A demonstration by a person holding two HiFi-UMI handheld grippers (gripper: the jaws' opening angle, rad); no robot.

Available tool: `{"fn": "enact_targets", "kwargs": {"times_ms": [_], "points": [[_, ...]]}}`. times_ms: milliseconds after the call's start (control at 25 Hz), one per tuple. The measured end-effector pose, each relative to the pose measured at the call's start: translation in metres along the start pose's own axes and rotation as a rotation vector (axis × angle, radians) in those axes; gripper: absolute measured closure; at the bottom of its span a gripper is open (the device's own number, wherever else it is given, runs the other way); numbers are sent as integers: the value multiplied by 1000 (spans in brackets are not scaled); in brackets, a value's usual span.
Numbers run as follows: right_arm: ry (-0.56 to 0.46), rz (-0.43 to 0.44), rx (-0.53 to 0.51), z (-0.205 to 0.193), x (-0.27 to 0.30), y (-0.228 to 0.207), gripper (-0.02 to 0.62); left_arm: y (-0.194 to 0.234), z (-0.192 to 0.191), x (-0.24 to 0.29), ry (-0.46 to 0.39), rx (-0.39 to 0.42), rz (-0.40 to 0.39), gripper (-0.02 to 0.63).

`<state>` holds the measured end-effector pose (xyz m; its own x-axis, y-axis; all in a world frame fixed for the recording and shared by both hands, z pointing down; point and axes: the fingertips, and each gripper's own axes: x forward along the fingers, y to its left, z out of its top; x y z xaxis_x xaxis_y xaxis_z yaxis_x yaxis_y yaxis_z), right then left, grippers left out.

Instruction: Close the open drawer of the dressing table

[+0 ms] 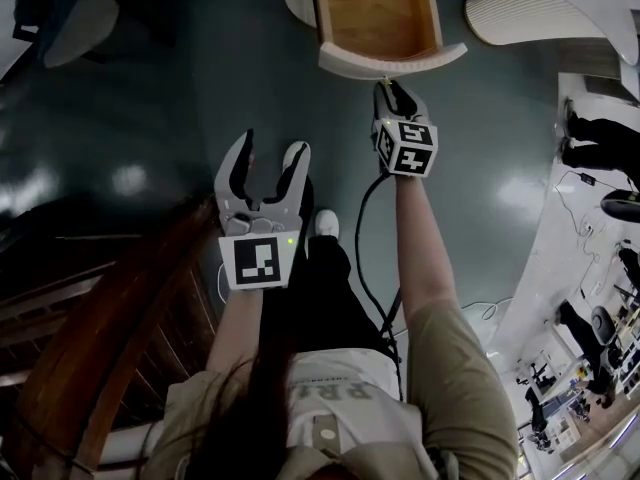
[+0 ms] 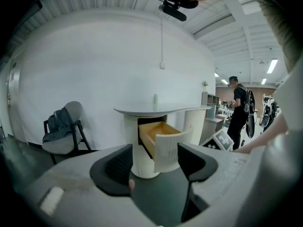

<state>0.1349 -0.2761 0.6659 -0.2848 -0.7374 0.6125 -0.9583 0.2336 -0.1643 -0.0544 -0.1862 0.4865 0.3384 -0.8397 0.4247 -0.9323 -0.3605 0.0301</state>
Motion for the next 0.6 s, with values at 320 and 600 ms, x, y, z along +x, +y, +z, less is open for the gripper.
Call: {"fn": "enact_targets", "kwargs": {"times_ms": [320,600], "points": [[-24,1,7,14,15,-2,486,8,-1,9,5,-5,16,295],[-45,1,5,25,33,-6,486,16,-8,24,6,-9,19,295]]}}
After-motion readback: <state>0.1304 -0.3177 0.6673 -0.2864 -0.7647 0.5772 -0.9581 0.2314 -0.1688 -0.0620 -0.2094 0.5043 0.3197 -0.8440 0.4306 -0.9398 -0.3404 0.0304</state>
